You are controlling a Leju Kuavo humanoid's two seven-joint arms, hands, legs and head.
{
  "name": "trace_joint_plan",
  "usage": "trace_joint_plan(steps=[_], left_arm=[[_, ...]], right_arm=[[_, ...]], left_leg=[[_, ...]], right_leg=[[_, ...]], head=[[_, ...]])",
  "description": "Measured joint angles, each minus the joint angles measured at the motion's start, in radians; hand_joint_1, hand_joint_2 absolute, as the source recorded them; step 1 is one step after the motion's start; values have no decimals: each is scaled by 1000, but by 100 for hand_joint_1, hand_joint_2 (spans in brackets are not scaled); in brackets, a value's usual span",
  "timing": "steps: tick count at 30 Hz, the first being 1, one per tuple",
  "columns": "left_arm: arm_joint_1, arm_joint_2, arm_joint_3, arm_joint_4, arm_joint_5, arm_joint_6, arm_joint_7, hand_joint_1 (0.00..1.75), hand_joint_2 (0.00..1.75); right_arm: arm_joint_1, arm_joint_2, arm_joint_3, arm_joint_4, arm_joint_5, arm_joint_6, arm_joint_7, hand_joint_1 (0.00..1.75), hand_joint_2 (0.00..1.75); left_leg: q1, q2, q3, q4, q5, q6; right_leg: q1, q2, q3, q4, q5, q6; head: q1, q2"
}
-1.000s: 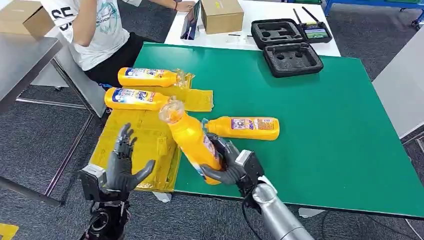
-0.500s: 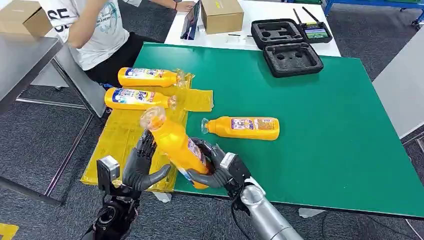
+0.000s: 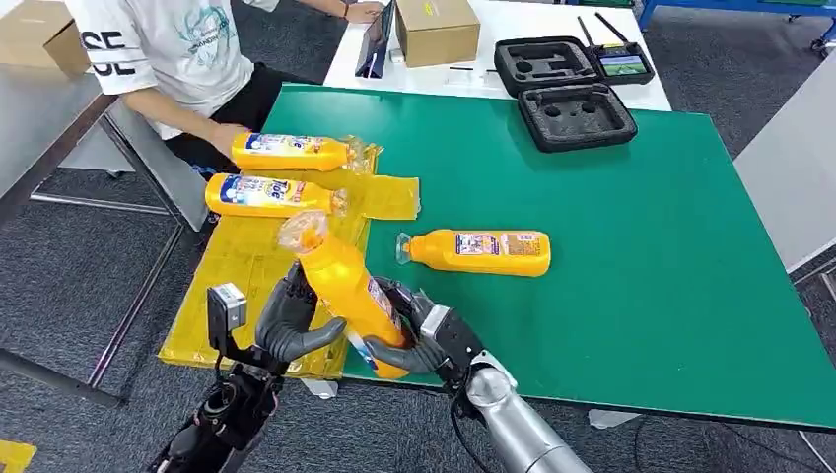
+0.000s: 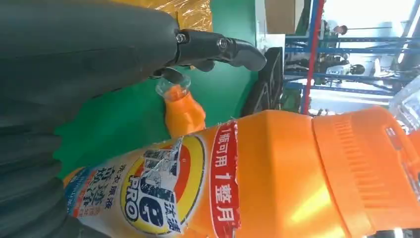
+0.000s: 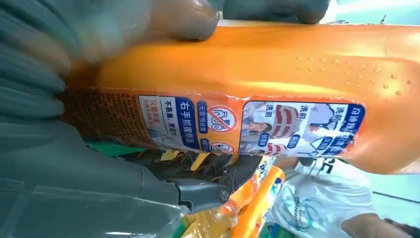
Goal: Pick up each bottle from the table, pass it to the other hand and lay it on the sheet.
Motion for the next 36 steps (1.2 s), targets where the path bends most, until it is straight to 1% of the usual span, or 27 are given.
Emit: trace_joint_plan(steps=[13, 17, 18, 19, 20, 33, 34, 35, 36], left_arm=[[-20, -2, -21, 13, 4, -14, -14, 0, 175], [-22, -2, -30, 13, 5, -23, -11, 0, 175], [-22, -2, -32, 13, 6, -24, -7, 51, 175], [-23, -2, -34, 13, 6, -29, -3, 91, 175], [-23, -2, -38, 13, 6, -33, 4, 175, 175], [-33, 5, -55, 13, -17, -42, 19, 175, 175], [-34, 5, -55, 13, -17, -42, 19, 175, 175], [-34, 5, -55, 13, -17, -42, 19, 175, 175], [-34, 5, -55, 13, -17, -42, 19, 175, 175]], right_arm=[[-4, 4, 0, 43, 7, 3, 0, 175, 175], [-4, 7, 0, 57, 39, -4, 0, 175, 175], [-3, 9, 1, 60, 45, -8, 0, 175, 175], [-4, 10, 1, 61, 50, -11, 0, 175, 175], [-4, 12, 1, 65, 57, -19, 0, 175, 175], [-1, 21, -9, 75, 90, -43, 0, 173, 175], [0, 22, -9, 75, 90, -44, 0, 87, 175], [0, 23, -10, 75, 91, -46, 0, 47, 175], [0, 24, -10, 75, 92, -49, 0, 0, 175]], left_leg=[[0, 0, 0, 0, 0, 0], [0, 0, 0, 0, 0, 0], [0, 0, 0, 0, 0, 0], [0, 0, 0, 0, 0, 0], [0, 0, 0, 0, 0, 0], [0, 0, 0, 0, 0, 0], [0, 0, 0, 0, 0, 0], [0, 0, 0, 0, 0, 0], [0, 0, 0, 0, 0, 0]], right_leg=[[0, 0, 0, 0, 0, 0], [0, 0, 0, 0, 0, 0], [0, 0, 0, 0, 0, 0], [0, 0, 0, 0, 0, 0], [0, 0, 0, 0, 0, 0], [0, 0, 0, 0, 0, 0], [0, 0, 0, 0, 0, 0], [0, 0, 0, 0, 0, 0], [0, 0, 0, 0, 0, 0]], head=[[0, 0], [0, 0], [0, 0], [0, 0], [0, 0], [0, 0], [0, 0], [0, 0], [0, 0]])
